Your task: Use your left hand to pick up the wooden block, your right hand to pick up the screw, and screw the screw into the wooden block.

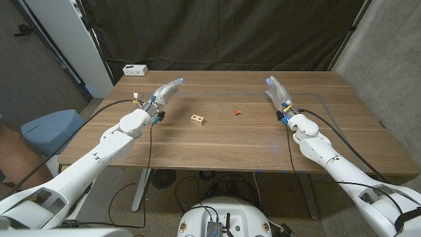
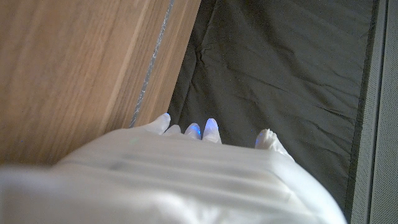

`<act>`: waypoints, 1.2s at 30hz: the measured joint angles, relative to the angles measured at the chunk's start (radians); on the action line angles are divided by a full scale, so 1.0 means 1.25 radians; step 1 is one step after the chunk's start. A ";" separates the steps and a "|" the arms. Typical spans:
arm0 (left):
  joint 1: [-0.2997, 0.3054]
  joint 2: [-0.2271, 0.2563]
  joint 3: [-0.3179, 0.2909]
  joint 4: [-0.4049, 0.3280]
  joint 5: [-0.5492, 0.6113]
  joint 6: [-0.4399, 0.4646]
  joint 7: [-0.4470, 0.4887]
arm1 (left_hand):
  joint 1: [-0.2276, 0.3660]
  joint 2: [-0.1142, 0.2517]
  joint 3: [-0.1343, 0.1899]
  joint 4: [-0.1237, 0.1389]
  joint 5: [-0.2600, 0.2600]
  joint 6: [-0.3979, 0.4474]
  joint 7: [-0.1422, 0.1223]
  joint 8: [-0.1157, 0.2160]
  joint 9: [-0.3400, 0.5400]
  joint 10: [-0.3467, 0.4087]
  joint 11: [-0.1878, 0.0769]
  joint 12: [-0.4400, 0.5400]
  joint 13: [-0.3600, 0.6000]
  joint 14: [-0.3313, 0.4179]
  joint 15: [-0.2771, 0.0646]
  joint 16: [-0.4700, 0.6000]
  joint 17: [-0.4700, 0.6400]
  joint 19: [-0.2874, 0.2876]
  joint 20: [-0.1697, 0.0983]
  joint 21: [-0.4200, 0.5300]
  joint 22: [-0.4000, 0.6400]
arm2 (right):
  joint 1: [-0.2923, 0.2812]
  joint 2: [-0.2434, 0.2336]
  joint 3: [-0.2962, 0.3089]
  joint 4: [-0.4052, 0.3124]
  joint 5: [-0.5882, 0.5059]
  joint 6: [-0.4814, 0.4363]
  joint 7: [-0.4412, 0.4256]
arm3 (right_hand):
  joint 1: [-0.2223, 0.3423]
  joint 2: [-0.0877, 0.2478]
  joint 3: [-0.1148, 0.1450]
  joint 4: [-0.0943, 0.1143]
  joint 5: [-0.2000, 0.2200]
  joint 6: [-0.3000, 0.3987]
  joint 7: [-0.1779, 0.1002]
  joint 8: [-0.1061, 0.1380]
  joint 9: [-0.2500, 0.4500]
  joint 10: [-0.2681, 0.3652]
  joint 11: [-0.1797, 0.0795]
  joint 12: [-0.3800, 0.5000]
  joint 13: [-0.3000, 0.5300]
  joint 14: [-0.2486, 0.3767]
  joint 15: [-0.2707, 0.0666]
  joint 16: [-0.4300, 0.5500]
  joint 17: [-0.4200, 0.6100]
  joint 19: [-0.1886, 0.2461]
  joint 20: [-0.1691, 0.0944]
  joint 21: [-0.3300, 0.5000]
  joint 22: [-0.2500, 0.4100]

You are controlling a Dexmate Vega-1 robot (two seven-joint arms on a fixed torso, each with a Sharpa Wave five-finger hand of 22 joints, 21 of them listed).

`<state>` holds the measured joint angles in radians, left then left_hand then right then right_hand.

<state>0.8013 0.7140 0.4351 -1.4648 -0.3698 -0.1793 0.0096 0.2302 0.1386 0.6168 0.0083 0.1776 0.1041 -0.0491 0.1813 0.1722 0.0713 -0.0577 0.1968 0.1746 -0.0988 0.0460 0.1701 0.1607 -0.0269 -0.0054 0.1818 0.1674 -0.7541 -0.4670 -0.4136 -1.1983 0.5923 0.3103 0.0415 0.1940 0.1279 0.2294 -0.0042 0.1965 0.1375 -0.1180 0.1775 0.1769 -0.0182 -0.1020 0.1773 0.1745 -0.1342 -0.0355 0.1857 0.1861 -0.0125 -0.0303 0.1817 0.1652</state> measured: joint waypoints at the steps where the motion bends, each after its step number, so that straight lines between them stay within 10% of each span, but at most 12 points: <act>1: -0.001 0.008 0.001 -0.008 0.009 0.005 0.000 | 0.000 0.000 0.002 -0.002 0.001 -0.001 -0.001 0.000 0.000 0.000 -0.003 0.000 0.000 0.000 0.000 0.000 0.000 0.000 0.000 0.000 0.000 | 0.000 0.000 0.000 0.000 0.000 0.000 0.000 | 0.000 0.000 0.000 0.000 0.000 0.000 0.000 0.000 0.000 0.000 0.000 0.000 0.000 0.000 0.000 0.000 0.000 0.000 0.000 0.000 0.000; 27: -0.003 0.154 0.014 -0.211 0.184 0.172 -0.006 | 0.134 -0.062 0.020 -0.150 0.024 0.041 -0.060 0.021 0.002 0.057 -0.061 0.012 0.004 0.024 -0.018 0.010 0.004 0.014 0.030 0.006 0.000 | -0.016 -0.012 0.005 -0.028 -0.001 -0.001 -0.012 | 0.011 -0.011 0.003 -0.003 0.000 -0.010 -0.001 0.000 0.000 -0.006 -0.006 0.000 0.000 -0.004 0.004 0.000 -0.004 0.006 0.000 0.000 0.000; 36: -0.024 0.190 0.029 -0.267 0.270 0.220 -0.022 | 0.216 -0.115 0.014 -0.157 0.021 0.098 -0.089 0.035 0.002 0.117 -0.093 0.020 0.008 0.067 -0.034 0.010 0.004 0.049 0.034 0.009 0.000 | -0.019 -0.015 0.009 -0.036 -0.004 -0.002 -0.022 | 0.011 -0.011 0.003 -0.003 0.000 -0.010 -0.001 0.000 0.000 -0.006 -0.006 0.000 0.000 -0.004 0.004 0.000 -0.004 0.006 0.000 0.000 0.000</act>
<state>0.7711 0.9516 0.4718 -1.7980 -0.0325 0.0952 -0.0180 0.5002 -0.0052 0.6348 -0.1883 0.2036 0.2267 -0.1603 0.2251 0.1746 0.2171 -0.1746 0.2220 0.1842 -0.0153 0.0034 0.1820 0.1656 0.0341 0.0372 0.1935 0.1676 -0.7777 -0.4861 -0.4026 -1.2432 0.5877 0.3079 0.0138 0.2072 0.1147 0.2335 -0.0083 0.1965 0.1247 -0.1198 0.1774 0.1770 -0.0252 -0.1090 0.1772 0.1743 -0.1396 -0.0302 0.1857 0.1814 -0.0051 -0.0302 0.1817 0.1651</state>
